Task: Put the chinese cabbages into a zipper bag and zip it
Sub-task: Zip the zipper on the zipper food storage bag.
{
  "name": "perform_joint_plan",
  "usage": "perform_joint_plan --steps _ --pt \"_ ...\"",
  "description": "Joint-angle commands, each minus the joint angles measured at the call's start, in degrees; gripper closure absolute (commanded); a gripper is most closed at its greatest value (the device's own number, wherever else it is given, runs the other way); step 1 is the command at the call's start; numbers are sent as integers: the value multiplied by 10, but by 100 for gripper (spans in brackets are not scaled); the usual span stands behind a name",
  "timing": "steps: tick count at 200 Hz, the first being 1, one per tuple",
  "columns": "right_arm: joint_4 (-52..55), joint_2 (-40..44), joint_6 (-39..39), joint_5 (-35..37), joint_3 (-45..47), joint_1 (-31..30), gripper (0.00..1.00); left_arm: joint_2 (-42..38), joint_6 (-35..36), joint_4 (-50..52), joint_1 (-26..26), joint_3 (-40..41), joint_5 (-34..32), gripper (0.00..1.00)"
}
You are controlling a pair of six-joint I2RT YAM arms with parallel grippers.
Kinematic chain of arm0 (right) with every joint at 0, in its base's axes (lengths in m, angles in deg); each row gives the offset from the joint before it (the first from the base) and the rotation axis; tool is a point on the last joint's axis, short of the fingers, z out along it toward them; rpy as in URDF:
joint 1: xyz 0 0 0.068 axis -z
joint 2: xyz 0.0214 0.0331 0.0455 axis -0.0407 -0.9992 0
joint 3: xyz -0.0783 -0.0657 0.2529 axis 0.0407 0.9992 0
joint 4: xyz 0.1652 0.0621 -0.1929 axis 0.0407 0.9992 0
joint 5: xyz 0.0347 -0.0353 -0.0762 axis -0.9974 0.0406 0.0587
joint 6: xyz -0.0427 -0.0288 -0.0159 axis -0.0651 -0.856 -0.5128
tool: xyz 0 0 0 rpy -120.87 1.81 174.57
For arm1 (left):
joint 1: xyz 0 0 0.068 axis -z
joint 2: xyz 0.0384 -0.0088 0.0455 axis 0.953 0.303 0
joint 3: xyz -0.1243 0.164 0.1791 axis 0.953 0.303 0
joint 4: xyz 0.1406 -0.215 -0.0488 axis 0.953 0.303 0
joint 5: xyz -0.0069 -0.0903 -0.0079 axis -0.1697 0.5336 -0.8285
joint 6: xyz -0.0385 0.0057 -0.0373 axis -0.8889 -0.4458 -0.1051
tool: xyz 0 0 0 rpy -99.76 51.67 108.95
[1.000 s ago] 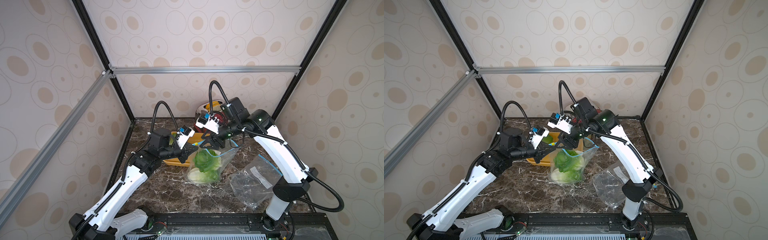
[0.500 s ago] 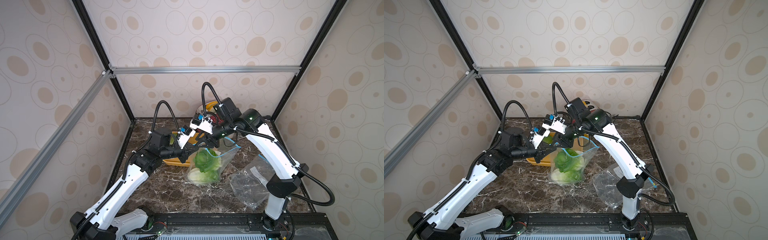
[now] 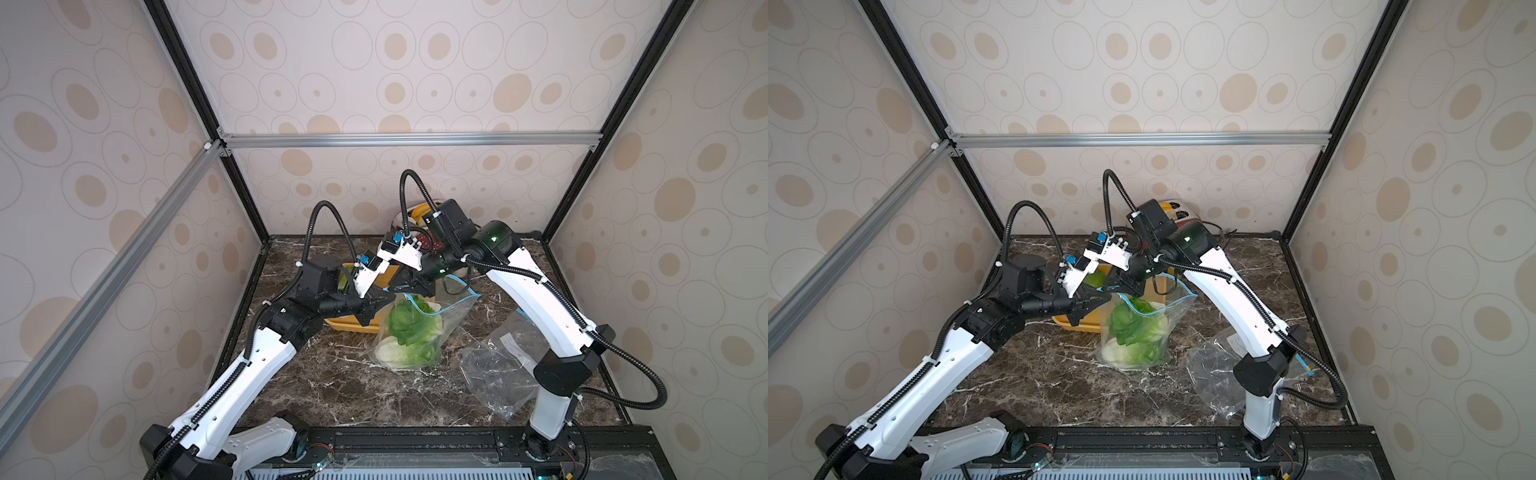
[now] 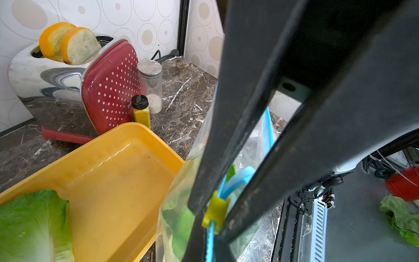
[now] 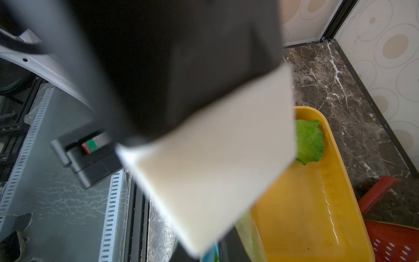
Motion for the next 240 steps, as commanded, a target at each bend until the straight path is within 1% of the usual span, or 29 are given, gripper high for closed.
perform_joint_plan --steps 1,9,19,28,78,127,164,201,240 --pt "11 13 -20 21 26 -2 90 -13 16 -24 0 -33 13 100" --pt "11 15 -21 21 30 -2 93 -13 16 -24 0 -33 12 100" --pt "9 18 -18 21 34 -1 95 -12 14 -25 0 -33 11 100" --pt "7 22 -17 22 37 -2 100 -13 12 -30 -1 -31 12 100" --pt "-23 68 -13 41 80 13 100 -25 10 -31 -1 -21 -10 100" --pt "-32 100 -10 65 104 27 100 -41 -14 -50 0 -3 -41 100" --pt "-35 127 -6 75 135 40 100 -64 -31 -58 -1 13 -84 100" --pt "-34 145 4 78 154 49 100 -65 -35 -23 -2 10 -140 100" --pt "-39 173 18 75 183 68 100 -80 -47 -8 -2 12 -200 100"
